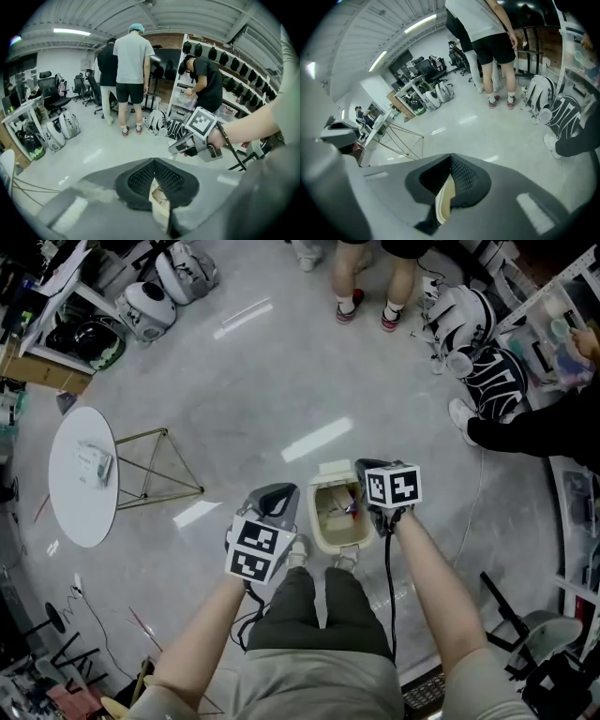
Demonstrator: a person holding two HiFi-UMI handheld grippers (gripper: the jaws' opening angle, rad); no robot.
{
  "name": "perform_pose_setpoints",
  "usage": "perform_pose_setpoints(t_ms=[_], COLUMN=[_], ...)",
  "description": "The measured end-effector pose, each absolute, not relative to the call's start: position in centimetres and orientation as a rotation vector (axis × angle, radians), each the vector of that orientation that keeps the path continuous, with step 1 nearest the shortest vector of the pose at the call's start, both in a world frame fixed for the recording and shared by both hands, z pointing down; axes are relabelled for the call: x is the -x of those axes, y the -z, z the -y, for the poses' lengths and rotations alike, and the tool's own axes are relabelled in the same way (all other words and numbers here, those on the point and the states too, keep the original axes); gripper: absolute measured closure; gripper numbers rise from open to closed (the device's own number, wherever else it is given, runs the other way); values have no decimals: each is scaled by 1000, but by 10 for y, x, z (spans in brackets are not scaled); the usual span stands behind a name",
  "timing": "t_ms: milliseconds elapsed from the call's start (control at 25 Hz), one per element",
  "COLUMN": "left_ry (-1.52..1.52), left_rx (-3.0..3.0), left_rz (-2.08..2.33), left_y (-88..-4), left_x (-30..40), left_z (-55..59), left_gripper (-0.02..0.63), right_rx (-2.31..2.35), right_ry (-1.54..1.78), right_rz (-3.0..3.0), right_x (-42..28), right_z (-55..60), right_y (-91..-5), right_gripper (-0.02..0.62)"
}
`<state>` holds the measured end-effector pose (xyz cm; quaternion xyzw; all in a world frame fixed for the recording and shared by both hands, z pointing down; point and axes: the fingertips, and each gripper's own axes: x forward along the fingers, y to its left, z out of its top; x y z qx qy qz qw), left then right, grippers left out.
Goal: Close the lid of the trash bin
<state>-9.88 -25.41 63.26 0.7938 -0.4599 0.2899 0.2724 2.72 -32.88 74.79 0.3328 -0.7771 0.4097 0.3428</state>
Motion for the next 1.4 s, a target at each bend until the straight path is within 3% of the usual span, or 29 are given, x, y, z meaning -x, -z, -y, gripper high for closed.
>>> perform_pose_setpoints(t_ms=[480,840,1400], left_ry=[-825,-907,-938], left_rx=[-2032,-1945,-1826], left_rz=[1140,968,875], left_y=[-684,-760,-855], left_x=[97,69,68], left_z=[216,153,101], left_gripper=[603,603,603], right_rx=[-860,-832,-729], right_ry=[-1264,-1376,-1231], right_rz=[1861,1726,1642], right_x=[-58,-80,-93], right_z=[235,154,115], right_y=[-779,-849,-968], right_gripper=[592,592,592])
